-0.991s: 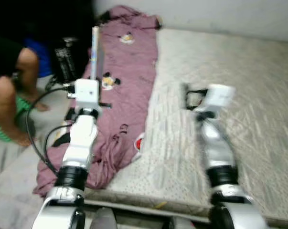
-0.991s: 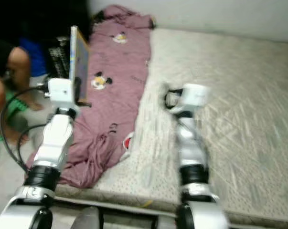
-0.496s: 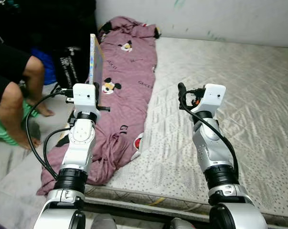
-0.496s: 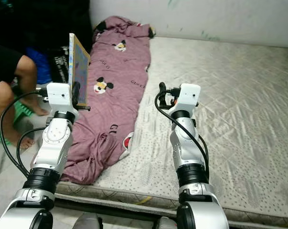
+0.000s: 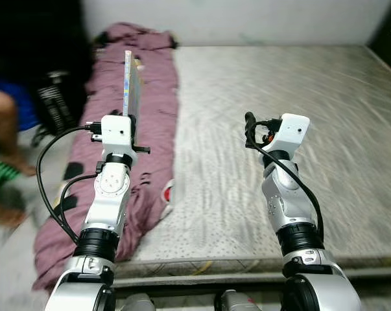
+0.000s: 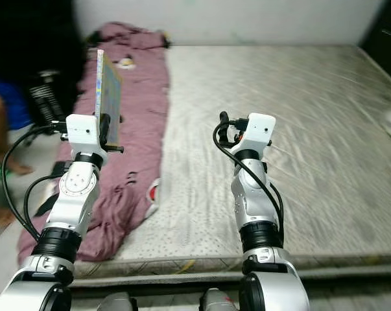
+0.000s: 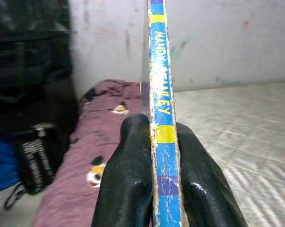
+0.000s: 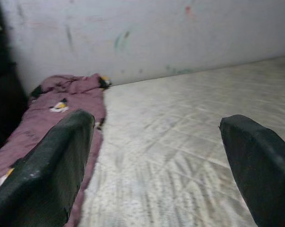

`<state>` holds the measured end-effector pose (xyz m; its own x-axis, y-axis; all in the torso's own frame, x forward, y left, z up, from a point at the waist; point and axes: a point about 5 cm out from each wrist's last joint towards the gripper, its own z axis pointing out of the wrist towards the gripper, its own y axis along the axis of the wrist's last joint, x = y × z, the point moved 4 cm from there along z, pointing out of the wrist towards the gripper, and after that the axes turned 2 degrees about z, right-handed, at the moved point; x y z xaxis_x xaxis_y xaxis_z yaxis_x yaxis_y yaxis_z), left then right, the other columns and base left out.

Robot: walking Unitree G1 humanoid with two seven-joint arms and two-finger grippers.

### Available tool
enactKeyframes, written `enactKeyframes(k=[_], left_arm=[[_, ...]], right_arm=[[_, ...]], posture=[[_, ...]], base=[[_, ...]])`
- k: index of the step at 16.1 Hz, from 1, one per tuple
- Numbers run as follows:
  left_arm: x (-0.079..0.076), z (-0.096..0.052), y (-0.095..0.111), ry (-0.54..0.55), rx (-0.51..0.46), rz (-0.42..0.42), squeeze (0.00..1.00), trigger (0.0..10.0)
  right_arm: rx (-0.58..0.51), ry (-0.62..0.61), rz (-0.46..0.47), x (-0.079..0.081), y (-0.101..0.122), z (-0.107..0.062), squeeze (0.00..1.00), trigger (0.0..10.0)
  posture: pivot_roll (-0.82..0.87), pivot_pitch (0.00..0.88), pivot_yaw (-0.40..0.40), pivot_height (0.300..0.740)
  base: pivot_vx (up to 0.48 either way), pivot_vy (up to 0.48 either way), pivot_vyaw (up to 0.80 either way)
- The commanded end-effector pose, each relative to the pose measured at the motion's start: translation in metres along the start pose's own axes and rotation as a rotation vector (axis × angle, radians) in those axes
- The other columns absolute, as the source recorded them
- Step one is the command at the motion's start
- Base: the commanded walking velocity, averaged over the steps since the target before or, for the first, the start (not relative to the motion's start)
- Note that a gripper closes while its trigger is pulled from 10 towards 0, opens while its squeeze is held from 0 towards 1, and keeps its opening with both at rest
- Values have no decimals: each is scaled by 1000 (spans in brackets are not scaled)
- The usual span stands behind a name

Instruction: Clean up the room

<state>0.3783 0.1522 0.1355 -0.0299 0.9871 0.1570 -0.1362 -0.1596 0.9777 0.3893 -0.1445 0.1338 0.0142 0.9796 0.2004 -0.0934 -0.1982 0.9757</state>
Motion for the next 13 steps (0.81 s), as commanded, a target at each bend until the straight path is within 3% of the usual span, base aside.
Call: enactKeyframes(k=[1, 8, 13], left_arm=[[0, 6, 16, -2, -59, -14, 0, 10000], [-1, 8, 15, -1, -49, -38, 0, 10000], [-1, 8, 15, 0, -48, -44, 0, 10000]], right_arm=[[-12, 9, -5, 4, 5, 4, 0, 10000], [-19, 24, -14, 7, 7, 6, 0, 10000], [-17, 25, -12, 7, 6, 6, 0, 10000]], posture=[[13, 0, 12, 740], [15, 0, 5, 740], [15, 0, 5, 740]], base=[[0, 0, -800], [0, 0, -80], [-242, 0, 0]])
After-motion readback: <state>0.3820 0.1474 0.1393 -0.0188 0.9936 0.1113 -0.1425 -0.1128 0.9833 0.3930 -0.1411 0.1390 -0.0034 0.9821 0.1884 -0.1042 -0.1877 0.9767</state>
